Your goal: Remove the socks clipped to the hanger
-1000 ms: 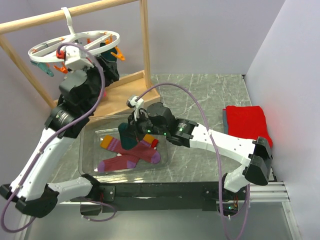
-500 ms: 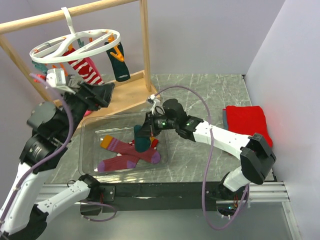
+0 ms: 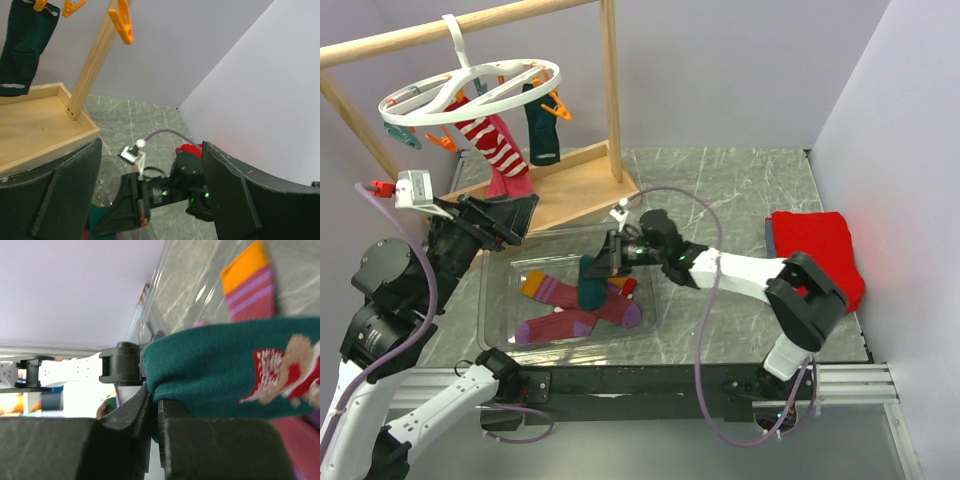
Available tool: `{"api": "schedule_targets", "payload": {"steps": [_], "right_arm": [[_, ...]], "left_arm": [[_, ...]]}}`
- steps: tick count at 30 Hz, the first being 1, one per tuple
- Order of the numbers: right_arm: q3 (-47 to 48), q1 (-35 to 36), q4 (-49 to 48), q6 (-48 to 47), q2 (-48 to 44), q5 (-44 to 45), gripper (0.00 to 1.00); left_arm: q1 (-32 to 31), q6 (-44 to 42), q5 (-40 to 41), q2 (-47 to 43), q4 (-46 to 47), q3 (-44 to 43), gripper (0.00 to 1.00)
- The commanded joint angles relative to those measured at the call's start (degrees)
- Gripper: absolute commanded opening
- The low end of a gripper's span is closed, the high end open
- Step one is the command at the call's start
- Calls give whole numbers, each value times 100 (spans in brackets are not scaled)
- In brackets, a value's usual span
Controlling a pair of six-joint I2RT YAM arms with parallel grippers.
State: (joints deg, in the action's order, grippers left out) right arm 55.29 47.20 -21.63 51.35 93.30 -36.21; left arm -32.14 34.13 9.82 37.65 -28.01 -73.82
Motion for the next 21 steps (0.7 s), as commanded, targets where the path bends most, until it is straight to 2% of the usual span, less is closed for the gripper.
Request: {"api": "schedule_targets", "payload": {"steps": [1, 6, 12, 13, 14, 17, 21], "right_arm": [[385, 509, -912, 787, 592, 280, 14], [746, 1027, -1440, 1394, 1408, 623, 26], [1159, 1344, -1853, 1939, 1955, 755, 63], [1212, 1371, -1819, 1957, 1982, 738, 78], [1221, 1362, -1732, 1897, 1991, 746, 99], [1064, 1353, -1249, 1468, 1755, 852, 100], [888, 1344, 207, 378, 1297, 1431, 100]], "left_arm": [[15, -20, 2, -161, -187, 8, 86], [15, -38, 81, -302, -389, 8, 87], [6, -55, 160, -478, -503, -1, 88], [15, -56, 178, -495, -521, -18, 88], [15, -73, 204, -504, -539, -27, 88], [6, -99, 213, -513, -627, -115, 88], [6, -99, 230, -618, -601, -36, 89]]}}
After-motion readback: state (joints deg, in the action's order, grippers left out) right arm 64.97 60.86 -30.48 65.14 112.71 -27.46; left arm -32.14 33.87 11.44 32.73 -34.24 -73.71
